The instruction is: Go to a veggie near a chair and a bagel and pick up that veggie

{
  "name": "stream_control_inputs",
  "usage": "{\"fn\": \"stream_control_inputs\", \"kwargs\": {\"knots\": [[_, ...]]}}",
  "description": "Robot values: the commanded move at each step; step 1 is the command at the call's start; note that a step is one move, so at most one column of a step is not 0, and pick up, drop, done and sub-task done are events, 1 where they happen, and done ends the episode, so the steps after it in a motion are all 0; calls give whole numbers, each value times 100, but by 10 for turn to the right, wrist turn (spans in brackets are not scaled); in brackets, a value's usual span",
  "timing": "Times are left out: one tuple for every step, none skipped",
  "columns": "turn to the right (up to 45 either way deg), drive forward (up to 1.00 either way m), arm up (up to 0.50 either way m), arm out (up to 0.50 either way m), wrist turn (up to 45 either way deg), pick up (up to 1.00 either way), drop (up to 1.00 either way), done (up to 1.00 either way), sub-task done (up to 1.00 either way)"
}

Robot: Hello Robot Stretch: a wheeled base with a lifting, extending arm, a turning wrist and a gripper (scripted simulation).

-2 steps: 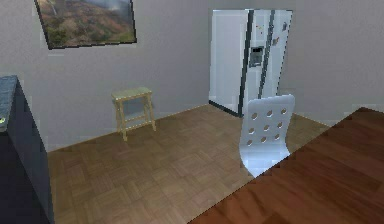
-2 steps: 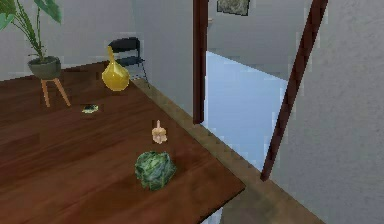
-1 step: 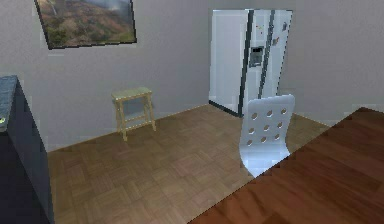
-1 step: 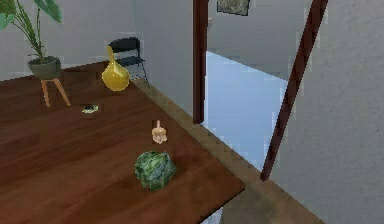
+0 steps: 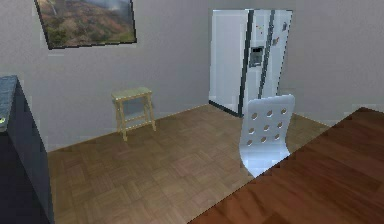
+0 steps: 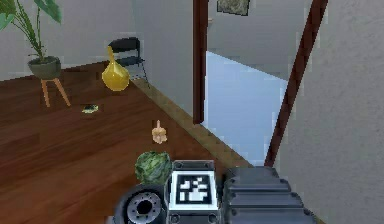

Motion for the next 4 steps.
{"fn": "stream_control_inputs", "kwargs": {"knots": [[0,0,0,16,0,0,0,0,0],[0,0,0,0,450,0,0,0,0],[0,0,0,0,450,0,0,0,0],[0,0,0,0,450,0,0,0,0]]}}
